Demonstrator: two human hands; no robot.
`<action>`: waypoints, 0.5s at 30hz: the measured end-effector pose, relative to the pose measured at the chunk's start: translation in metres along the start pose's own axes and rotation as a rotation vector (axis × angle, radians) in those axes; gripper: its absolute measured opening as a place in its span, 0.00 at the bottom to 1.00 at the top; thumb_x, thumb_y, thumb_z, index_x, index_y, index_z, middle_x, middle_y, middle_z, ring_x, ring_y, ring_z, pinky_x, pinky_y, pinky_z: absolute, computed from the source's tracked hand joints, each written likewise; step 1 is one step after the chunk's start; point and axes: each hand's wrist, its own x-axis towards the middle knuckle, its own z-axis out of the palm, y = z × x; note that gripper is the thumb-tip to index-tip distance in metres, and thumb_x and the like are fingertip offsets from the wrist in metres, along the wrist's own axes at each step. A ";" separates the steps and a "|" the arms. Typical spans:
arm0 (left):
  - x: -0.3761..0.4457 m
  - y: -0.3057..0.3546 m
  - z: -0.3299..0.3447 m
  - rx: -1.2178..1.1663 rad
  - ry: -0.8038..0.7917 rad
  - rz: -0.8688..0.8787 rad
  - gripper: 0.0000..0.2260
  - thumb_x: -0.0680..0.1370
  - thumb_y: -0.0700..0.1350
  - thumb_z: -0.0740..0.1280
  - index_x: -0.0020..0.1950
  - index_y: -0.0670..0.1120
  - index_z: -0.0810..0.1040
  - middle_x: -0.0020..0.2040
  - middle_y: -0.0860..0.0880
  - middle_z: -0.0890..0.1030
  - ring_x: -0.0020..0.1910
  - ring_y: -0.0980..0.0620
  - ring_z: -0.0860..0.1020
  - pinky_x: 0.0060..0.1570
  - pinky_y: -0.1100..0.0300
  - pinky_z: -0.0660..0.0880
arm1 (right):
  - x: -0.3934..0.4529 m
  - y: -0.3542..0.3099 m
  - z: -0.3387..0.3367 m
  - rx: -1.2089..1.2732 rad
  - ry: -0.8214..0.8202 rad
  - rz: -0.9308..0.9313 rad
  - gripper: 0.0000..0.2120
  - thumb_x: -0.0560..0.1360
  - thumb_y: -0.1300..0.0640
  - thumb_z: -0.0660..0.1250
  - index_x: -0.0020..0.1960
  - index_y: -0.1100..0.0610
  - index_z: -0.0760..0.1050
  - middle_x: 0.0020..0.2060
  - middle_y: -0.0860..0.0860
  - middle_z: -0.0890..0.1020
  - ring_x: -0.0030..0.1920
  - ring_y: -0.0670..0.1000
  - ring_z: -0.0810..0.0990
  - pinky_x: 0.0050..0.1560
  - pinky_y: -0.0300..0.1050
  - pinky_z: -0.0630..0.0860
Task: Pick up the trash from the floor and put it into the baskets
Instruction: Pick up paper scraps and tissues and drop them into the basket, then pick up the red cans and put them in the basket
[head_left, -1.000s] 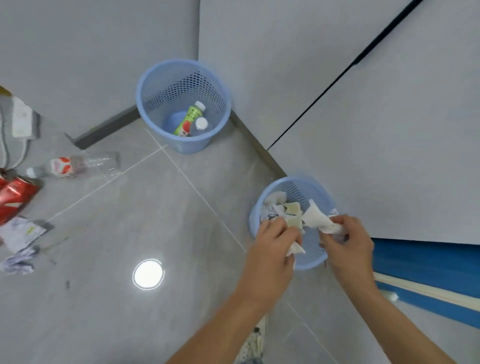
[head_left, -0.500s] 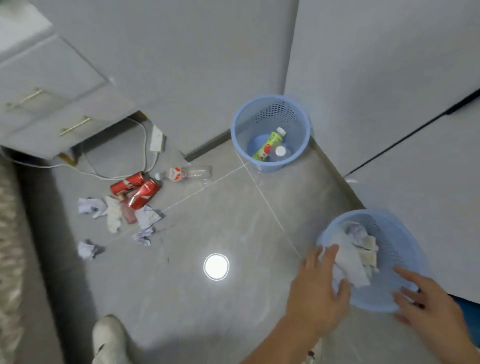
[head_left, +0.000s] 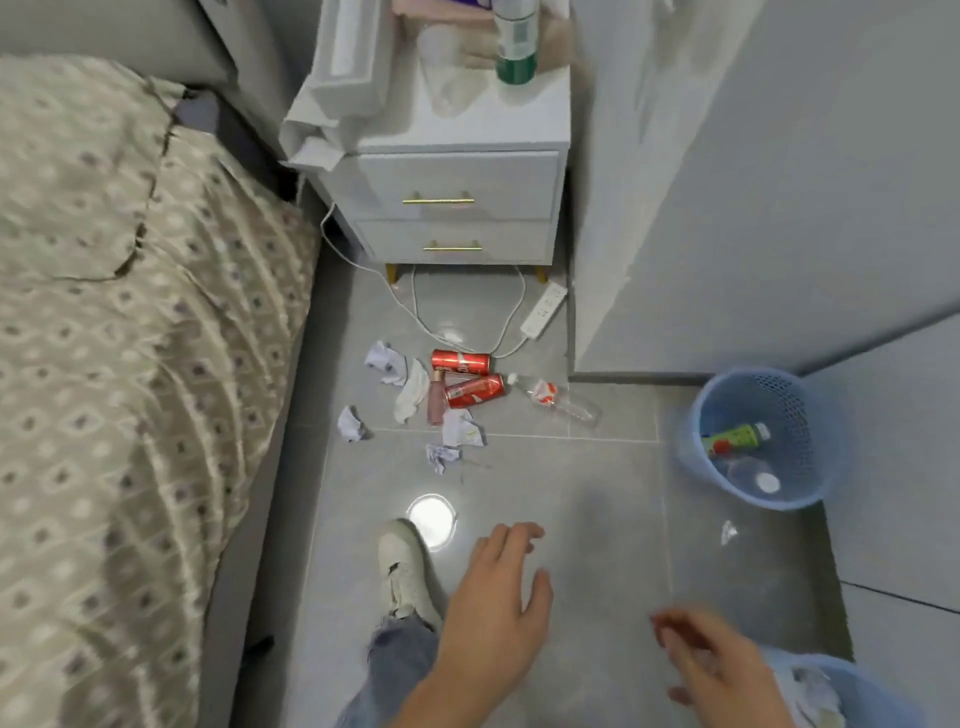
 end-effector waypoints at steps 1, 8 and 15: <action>0.013 -0.015 -0.012 -0.013 0.011 -0.034 0.13 0.82 0.51 0.61 0.66 0.60 0.69 0.57 0.64 0.71 0.60 0.65 0.69 0.50 0.67 0.70 | 0.015 -0.047 0.012 -0.042 0.060 0.002 0.14 0.72 0.60 0.77 0.50 0.41 0.85 0.29 0.34 0.82 0.31 0.37 0.81 0.26 0.46 0.82; 0.106 -0.120 -0.091 -0.027 0.024 -0.217 0.10 0.81 0.50 0.64 0.62 0.59 0.72 0.56 0.60 0.77 0.54 0.58 0.75 0.50 0.66 0.71 | 0.134 -0.198 0.100 -0.283 0.055 -0.048 0.12 0.78 0.62 0.70 0.45 0.44 0.82 0.40 0.39 0.83 0.41 0.44 0.82 0.43 0.56 0.85; 0.209 -0.191 -0.108 0.043 0.003 -0.290 0.11 0.81 0.47 0.65 0.63 0.52 0.75 0.57 0.53 0.80 0.53 0.53 0.77 0.46 0.62 0.71 | 0.274 -0.250 0.152 -0.523 0.005 -0.127 0.11 0.77 0.60 0.68 0.57 0.51 0.79 0.52 0.50 0.83 0.53 0.51 0.81 0.56 0.46 0.78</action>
